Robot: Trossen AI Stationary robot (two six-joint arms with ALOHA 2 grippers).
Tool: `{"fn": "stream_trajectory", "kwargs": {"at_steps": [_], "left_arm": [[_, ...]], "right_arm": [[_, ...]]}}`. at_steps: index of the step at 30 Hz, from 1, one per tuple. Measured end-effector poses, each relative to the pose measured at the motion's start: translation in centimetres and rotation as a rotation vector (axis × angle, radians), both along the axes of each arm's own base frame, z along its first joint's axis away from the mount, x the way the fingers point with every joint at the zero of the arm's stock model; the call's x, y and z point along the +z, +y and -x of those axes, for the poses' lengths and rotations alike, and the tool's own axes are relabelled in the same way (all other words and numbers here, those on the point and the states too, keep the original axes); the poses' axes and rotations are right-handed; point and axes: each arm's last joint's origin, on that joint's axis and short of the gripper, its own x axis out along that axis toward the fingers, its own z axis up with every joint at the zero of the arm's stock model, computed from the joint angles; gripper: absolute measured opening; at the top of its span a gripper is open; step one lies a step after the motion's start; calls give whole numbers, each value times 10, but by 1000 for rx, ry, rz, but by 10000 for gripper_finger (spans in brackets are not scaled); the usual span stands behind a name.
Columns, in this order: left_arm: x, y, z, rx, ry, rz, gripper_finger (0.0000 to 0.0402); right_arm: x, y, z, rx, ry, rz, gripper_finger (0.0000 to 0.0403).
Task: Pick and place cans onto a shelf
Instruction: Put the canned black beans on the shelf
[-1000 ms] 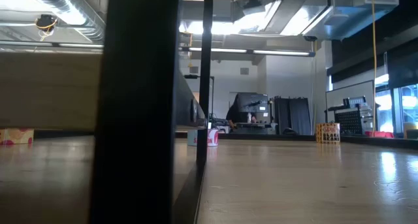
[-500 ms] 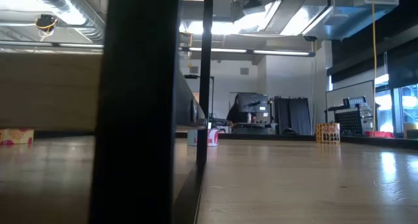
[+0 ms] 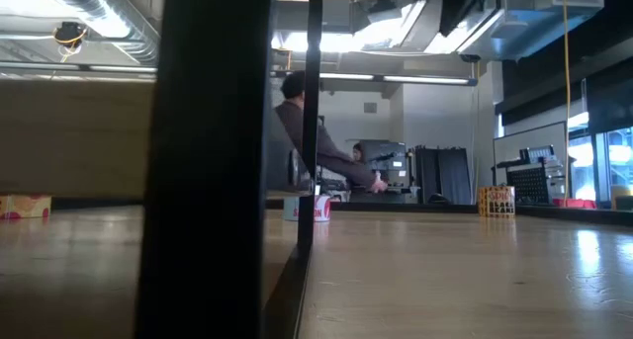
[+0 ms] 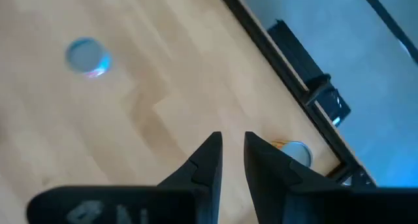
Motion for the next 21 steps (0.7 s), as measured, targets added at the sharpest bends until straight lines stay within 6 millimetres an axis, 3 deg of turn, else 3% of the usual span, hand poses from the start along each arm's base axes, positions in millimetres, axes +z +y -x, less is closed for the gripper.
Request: {"fn": "stream_trajectory", "kwargs": {"at_steps": [6,12,21], "left_arm": [[23,35,-7,57,-38,-3,55],[52,90,-12,154,-72,-30,55],[79,160,-10,281,-46,-81,55]], "right_arm": [[-54,-43,4,-201,4,-29,67],[-109,-80,24,-380,51,-67,67],[-167,-99,54,-482,127,-129,67]]}}
